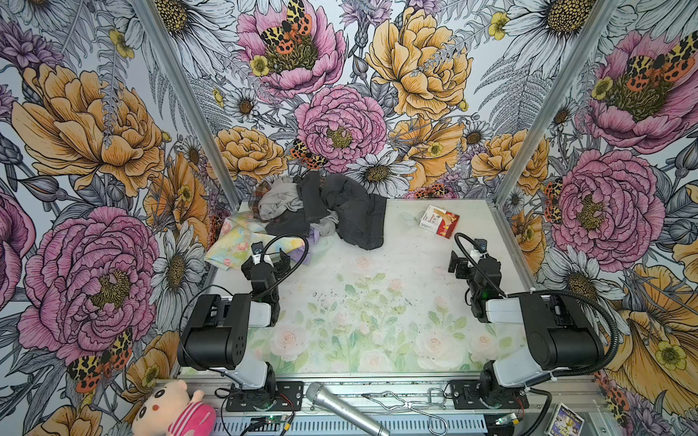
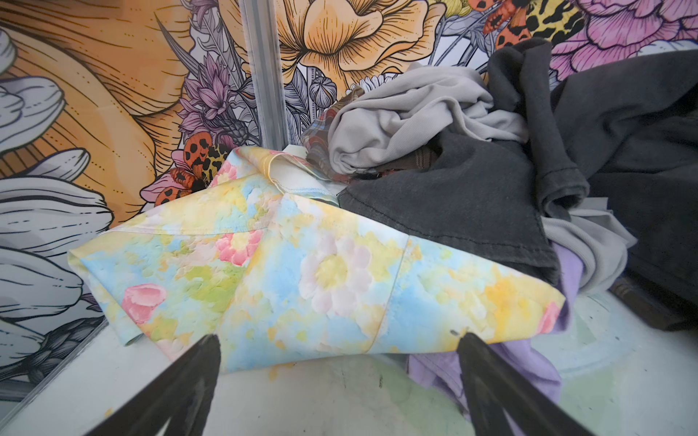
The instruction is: Pick out a specific cloth from the pile
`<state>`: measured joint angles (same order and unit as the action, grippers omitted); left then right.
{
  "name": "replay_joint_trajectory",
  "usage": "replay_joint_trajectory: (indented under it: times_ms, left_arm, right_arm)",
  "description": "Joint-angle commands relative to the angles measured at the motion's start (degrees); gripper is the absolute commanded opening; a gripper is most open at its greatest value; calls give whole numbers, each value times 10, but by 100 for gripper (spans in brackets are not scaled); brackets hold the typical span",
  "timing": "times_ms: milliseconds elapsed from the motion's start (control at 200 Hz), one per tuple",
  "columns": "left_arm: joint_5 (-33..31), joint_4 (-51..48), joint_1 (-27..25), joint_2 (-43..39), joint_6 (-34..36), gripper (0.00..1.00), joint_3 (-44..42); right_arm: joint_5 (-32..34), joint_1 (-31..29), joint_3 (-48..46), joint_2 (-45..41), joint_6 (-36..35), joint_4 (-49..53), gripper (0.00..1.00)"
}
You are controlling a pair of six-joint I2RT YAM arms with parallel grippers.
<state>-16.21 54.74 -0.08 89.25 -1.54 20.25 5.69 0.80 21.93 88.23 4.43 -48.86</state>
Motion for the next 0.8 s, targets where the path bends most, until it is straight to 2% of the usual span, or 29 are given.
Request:
replay_joint_trajectory:
  times_ms: [0, 150, 560, 705, 795]
  left_arm:
    - [9, 15, 0, -6, -7, 99, 1]
    - [-16, -3, -18, -5, 5, 99, 10]
    - [-21, 3, -24, -5, 12, 99, 7]
    - [-41, 10, -46, -9, 29, 99, 2]
    - [-39, 3, -46, -14, 30, 99, 5]
  right_arm:
    - [-3, 3, 6, -1, 4, -10, 99]
    - [-6, 8, 8, 0, 6, -5, 99]
    - [2, 4, 2, -4, 5, -15, 99]
    - [26, -8, -17, -33, -2, -27, 99]
    - [51, -17, -15, -71, -2, 15, 99]
